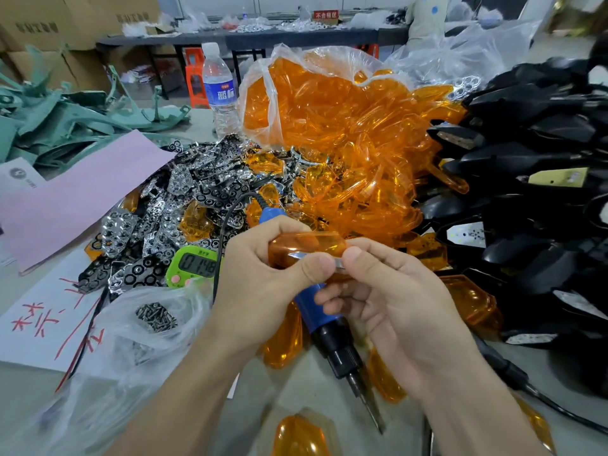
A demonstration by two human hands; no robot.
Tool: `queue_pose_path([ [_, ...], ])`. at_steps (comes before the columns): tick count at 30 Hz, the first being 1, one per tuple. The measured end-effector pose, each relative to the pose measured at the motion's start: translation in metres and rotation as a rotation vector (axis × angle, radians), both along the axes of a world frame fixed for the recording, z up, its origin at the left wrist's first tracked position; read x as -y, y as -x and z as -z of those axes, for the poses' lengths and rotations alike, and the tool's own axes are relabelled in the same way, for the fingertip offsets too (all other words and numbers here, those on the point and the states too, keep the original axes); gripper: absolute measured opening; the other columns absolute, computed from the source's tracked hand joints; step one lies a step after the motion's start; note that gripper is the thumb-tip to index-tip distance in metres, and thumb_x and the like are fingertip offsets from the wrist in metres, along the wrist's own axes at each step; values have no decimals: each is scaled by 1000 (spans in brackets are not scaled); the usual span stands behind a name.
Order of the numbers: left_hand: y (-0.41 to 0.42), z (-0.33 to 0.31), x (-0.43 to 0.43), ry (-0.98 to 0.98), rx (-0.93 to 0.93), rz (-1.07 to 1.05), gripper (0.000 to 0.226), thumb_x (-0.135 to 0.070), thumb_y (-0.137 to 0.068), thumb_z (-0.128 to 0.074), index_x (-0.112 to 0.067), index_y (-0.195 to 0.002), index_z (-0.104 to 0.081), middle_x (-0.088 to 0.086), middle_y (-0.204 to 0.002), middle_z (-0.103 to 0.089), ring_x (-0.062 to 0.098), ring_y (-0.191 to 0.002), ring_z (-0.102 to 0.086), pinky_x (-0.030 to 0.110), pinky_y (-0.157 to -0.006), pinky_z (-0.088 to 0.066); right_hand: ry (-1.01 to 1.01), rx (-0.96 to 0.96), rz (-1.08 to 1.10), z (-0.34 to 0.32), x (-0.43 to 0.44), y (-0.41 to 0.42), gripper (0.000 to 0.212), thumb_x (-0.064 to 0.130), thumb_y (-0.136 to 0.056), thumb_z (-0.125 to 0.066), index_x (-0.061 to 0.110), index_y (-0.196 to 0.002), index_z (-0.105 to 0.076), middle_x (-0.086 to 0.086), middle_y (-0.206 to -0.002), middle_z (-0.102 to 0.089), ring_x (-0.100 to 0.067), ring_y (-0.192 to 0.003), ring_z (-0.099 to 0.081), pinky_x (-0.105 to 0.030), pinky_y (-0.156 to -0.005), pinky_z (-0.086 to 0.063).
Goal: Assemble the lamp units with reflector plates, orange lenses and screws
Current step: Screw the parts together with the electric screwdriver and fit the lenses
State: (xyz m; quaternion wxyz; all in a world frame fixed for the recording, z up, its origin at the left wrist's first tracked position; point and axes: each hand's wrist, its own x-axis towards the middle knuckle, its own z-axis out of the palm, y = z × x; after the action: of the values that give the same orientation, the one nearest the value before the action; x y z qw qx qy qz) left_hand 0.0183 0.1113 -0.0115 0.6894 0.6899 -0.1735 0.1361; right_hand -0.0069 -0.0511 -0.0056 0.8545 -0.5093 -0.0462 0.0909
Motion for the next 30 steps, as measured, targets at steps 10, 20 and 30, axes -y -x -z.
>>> queue_pose_path([
  [10, 7, 2, 4, -290, 43, -238, 15, -34, -77, -83, -33, -82, -69, -14, -68, -65, 0, -59, -57, 7, -57, -40, 129, -17, -127, 0, 10, -10, 18, 11, -94, -60, 18, -93, -76, -10, -83, -69, -19, -70, -65, -25, -61, -53],
  [20, -10, -21, -10, -315, -129, -310, 15, -33, -91, -65, -40, -103, -69, -23, -97, -70, 0, -93, -66, 23, -80, -53, 1172, -1, 481, -47, 37, -50, 37, 48, -93, -66, 33, -126, -63, 14, -115, -65, -12, -101, -63, -36, -90, -54],
  [30, -5, -42, 12, -487, -95, -206, 29, -11, -90, -70, -38, -80, -74, -25, -85, -71, 4, -80, -67, 20, -65, -52, 2020, 200, -119, -47, 118, -70, 55, 0, -92, -58, 21, -143, -53, 0, -97, -60, -20, -81, -55, -26, -64, -43],
])
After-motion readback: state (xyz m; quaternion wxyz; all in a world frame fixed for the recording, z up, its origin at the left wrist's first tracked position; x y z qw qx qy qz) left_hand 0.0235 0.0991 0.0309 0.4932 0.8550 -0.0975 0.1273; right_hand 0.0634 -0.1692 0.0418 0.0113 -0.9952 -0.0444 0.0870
